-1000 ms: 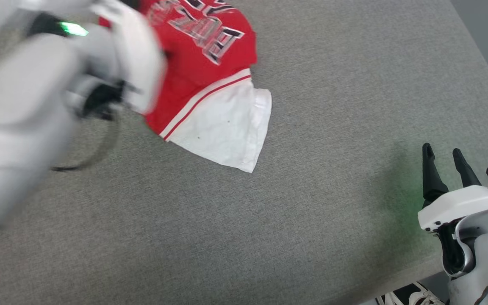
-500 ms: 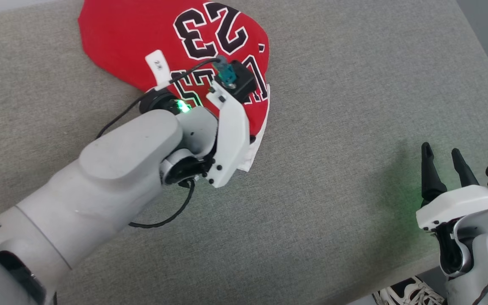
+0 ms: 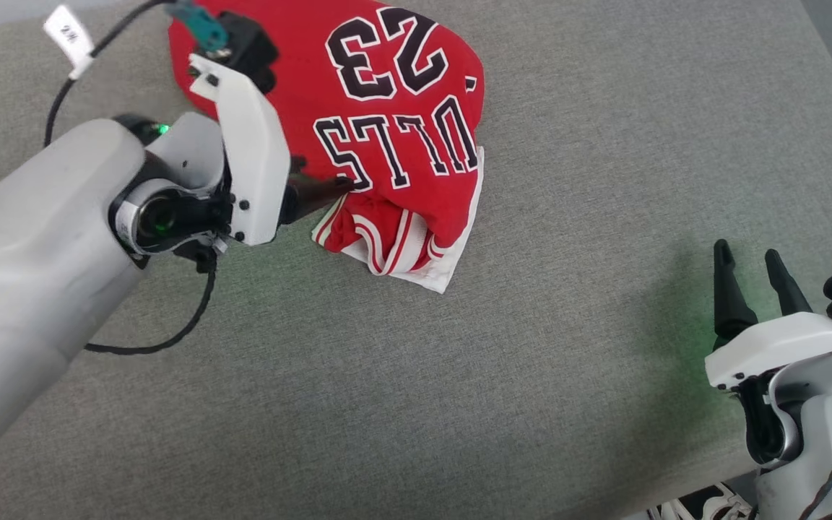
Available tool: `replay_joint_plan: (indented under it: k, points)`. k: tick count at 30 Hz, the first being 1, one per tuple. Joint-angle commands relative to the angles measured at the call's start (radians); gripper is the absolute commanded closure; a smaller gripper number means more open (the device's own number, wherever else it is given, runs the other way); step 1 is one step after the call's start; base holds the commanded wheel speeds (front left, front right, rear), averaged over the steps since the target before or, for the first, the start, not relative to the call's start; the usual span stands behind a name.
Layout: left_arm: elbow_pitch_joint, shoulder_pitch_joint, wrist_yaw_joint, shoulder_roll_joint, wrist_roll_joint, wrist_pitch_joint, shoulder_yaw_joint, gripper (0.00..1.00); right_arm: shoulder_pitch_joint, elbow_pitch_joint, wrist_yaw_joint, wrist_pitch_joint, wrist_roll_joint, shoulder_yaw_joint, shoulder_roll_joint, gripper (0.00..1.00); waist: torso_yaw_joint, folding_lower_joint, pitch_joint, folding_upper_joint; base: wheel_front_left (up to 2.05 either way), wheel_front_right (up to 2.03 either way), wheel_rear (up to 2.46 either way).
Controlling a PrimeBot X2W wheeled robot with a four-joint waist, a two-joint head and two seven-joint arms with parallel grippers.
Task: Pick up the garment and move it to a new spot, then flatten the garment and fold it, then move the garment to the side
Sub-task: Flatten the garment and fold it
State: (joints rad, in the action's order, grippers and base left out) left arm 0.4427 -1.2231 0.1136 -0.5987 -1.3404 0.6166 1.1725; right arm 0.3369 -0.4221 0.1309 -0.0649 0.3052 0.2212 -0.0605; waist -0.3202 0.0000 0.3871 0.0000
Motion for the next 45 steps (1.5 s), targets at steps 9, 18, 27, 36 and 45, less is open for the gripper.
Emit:
replay_joint_plan:
  k: [9,18,27,36,45]
  points:
    - [0.164,0.059,-0.048,0.047,-0.270,0.040,-0.147,0.00,0.011,-0.010,0.000,-0.005,0.005,-0.022,0.006,0.00,-0.051,0.0000,0.024,0.0000,0.00,0.00,0.00]
    - [0.293,0.028,-0.046,0.073,-0.278,-0.002,-0.178,1.00,0.011,-0.030,0.000,-0.020,0.018,-0.040,0.008,0.00,-0.095,0.0000,0.036,0.0000,0.00,0.00,0.00]
    - [0.356,-0.074,0.005,0.152,-0.208,-0.163,-0.205,1.00,0.021,-0.059,0.000,-0.044,0.039,-0.058,0.009,0.00,-0.131,0.0000,0.050,0.0000,0.00,0.00,0.00]
    - [0.415,-0.132,0.017,0.297,-0.107,-0.258,-0.143,1.00,0.045,-0.110,0.000,-0.078,0.083,-0.110,0.009,0.00,-0.163,0.0000,0.073,0.0000,0.00,0.00,0.00]
    - [0.315,-0.151,0.019,0.236,-0.102,-0.153,-0.080,0.00,0.034,-0.153,0.000,-0.109,0.081,-0.089,0.009,0.00,-0.126,0.0000,0.065,0.0000,0.00,0.00,0.00]
